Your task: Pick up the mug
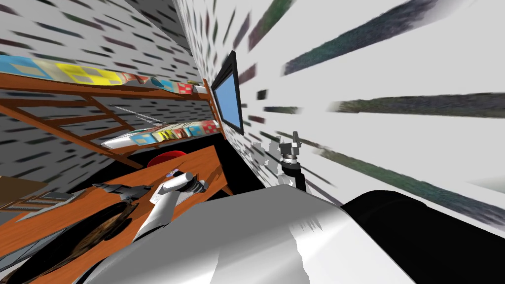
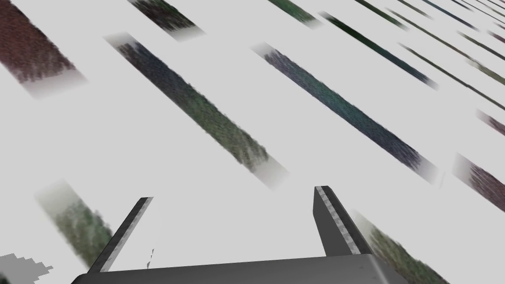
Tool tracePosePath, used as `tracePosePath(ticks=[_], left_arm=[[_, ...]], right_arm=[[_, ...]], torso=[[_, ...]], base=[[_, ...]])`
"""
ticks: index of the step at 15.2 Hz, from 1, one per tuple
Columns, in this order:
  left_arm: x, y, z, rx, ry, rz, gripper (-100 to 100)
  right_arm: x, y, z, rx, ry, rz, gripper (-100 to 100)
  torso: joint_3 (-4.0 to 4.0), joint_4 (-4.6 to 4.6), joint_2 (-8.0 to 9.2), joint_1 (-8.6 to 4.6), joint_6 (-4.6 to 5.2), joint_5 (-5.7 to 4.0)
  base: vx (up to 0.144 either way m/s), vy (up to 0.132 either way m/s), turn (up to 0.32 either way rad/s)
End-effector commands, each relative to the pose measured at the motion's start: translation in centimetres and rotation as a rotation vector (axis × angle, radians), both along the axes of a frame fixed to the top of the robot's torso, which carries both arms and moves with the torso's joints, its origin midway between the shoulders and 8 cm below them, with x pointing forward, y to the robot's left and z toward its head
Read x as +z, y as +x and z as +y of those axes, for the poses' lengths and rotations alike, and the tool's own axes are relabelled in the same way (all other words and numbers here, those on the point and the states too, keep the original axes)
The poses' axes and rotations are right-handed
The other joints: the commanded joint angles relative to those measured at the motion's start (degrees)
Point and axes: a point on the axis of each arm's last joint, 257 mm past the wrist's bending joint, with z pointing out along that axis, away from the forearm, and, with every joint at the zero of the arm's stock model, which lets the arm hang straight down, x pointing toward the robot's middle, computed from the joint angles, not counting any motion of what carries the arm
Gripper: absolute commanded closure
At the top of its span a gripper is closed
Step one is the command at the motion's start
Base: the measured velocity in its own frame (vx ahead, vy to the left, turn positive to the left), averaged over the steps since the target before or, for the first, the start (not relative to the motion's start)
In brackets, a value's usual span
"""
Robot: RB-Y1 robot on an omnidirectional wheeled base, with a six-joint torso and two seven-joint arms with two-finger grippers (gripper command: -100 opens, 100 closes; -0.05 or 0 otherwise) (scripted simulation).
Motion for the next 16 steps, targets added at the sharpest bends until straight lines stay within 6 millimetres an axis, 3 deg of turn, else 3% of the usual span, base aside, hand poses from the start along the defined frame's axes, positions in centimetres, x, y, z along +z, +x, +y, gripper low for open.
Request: tracePosePath(ticks=[1,5,6,7,11,14,16], left_arm=[[-0.9,-0.1,-0.3,-0.002,0.0,-0.003,-100],[-2.2,-0.3,-0.7,-0.006,0.001,-0.006,-100],[-1.7,-0.3,-0.5,-0.004,0.0,-0.003,-100],[-1.8,-0.2,-0.5,-0.005,0.001,-0.005,100],[-1.8,-0.3,-0.5,-0.006,0.001,-0.003,100],[-0.2,0.0,-0.1,0.0,0.0,-0.001,100],[-0.4,0.0,-0.1,-0.001,0.0,-0.003,100]], right_arm=[[0.0,0.0,0.0,0.0,0.0,0.0,0],[0.0,0.0,0.0,0.0,0.0,0.0,0],[0.0,0.0,0.0,0.0,0.0,0.0,0],[0.0,0.0,0.0,0.0,0.0,0.0,0],[0.0,0.0,0.0,0.0,0.0,0.0,0],[0.0,0.0,0.0,0.0,0.0,0.0,0],[0.0,0.0,0.0,0.0,0.0,0.0,0]], torso=[[0.0,0.0,0.0,0.0,0.0,0.0],[0.07,0.03,0.12,-0.03,-0.01,0.0],[0.07,0.03,0.12,-0.03,0.0,0.0],[0.08,0.03,0.14,-0.04,0.0,-0.01],[0.12,0.06,0.2,-0.03,-0.02,0.03],[0.18,0.1,0.27,-0.09,-0.01,-0.02],[0.21,0.11,0.33,-0.13,-0.03,-0.05]], base=[[0.023,0.011,0.014],[0.019,0.012,0.016],[0.011,0.007,0.006],[0.0,0.0,0.0],[0.0,0.0,0.0],[-0.023,-0.014,-0.022],[-0.019,-0.013,-0.006]])
